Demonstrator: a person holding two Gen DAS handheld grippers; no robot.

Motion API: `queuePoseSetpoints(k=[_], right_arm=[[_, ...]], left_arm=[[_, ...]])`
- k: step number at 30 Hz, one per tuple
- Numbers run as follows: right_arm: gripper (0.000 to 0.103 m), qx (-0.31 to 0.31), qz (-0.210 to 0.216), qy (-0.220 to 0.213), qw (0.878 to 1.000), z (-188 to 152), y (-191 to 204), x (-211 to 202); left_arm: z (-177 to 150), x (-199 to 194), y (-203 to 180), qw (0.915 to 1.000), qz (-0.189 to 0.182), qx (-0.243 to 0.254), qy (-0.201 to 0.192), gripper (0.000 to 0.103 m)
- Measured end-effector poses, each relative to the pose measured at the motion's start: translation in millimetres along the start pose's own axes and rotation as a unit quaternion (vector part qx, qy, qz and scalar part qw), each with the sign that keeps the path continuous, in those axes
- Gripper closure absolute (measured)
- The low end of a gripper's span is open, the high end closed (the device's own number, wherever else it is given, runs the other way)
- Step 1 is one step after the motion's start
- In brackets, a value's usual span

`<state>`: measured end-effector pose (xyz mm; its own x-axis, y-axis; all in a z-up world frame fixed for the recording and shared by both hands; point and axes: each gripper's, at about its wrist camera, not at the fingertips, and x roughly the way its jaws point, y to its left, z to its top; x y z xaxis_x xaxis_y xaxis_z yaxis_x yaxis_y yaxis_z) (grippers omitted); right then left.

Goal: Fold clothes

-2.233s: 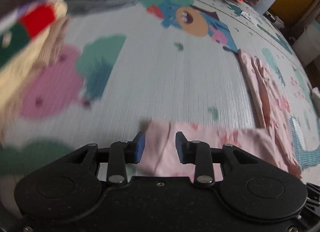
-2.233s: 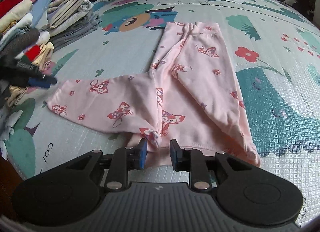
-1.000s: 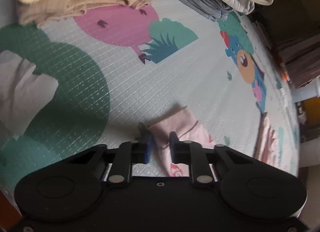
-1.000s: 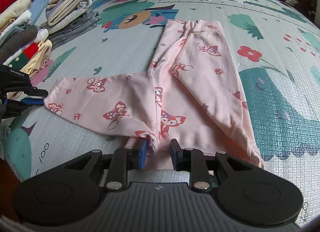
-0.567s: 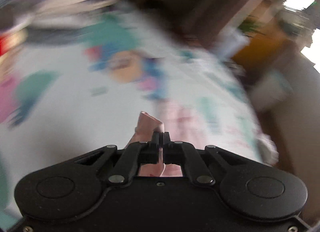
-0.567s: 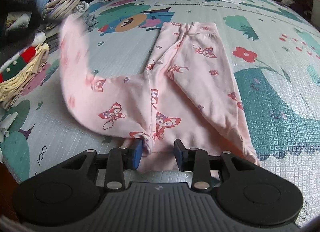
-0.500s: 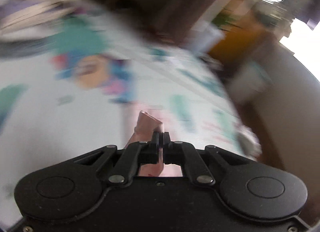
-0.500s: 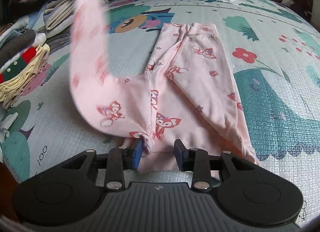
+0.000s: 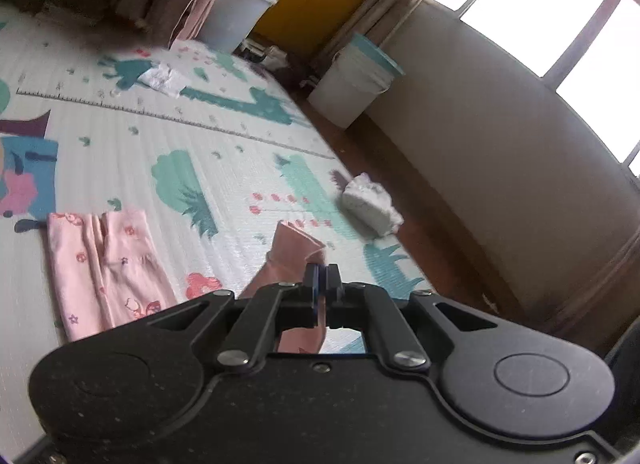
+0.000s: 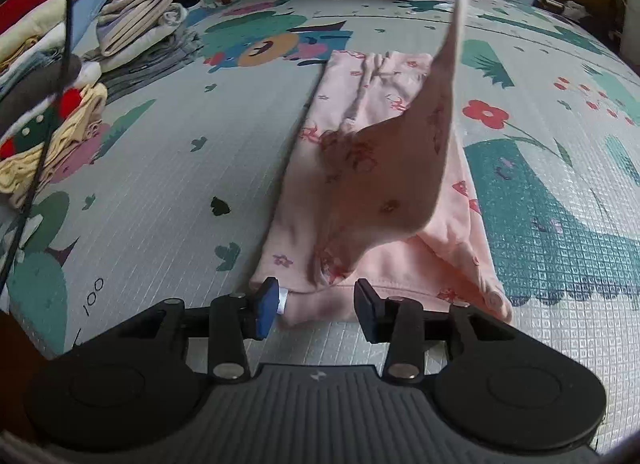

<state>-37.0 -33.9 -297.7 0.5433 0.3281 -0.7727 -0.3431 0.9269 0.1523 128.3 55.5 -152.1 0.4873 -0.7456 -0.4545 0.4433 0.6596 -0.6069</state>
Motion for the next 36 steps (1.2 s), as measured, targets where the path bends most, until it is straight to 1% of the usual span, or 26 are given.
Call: queuePoseSetpoints(k=[3,7,12,14,16,18,19,22,26,28,30,34,36], right_arm=[[0.061,-0.004,-0.010,-0.016,1.000,1,2,-7],[0.061,-0.033,0.011,-0.043,0.998,3,9,-14],[0.060,-0.085,0.061,-0.039,0.994,12,25,-1],[0.053,-0.099,0.071,-0.027,0.992,16,31,8],[0.051,-0.110,0.080,-0.007,0.991,19,36,18],[0.050,-0.122,0.076,0.020,0.989,18,41,28],[0.050,-0.129,0.069,0.024,0.989,15,43,30],[0.050,-0.143,0.043,0.027,0.988,8,52,27],[0.045,-0.149,0.033,0.024,0.988,1,57,24],[0.045,-0.148,0.030,0.019,0.988,-2,56,22],[0.045,-0.148,0.028,0.015,0.989,-4,55,21],[0.041,-0.153,0.029,0.017,0.988,-4,58,23],[0.041,-0.143,0.031,0.016,0.989,-4,57,23]], left_arm=[[0,6,11,0.9998,0.014,-0.005,0.014,0.103],[2,4,16,0.9996,0.019,0.005,0.019,0.103],[11,4,25,0.9984,0.038,0.031,0.026,0.103],[15,6,32,0.9972,0.052,0.046,0.029,0.103],[19,7,41,0.9958,0.067,0.055,0.030,0.103],[24,10,52,0.9941,0.084,0.063,0.029,0.103],[26,12,59,0.9934,0.092,0.063,0.029,0.103],[31,20,83,0.9902,0.115,0.071,0.034,0.103],[32,32,113,0.9851,0.145,0.081,0.044,0.103],[30,38,125,0.9852,0.143,0.079,0.050,0.103],[27,45,134,0.9836,0.148,0.086,0.057,0.103],[22,57,144,0.9831,0.142,0.093,0.069,0.103],[21,59,145,0.9858,0.124,0.094,0.064,0.103]])
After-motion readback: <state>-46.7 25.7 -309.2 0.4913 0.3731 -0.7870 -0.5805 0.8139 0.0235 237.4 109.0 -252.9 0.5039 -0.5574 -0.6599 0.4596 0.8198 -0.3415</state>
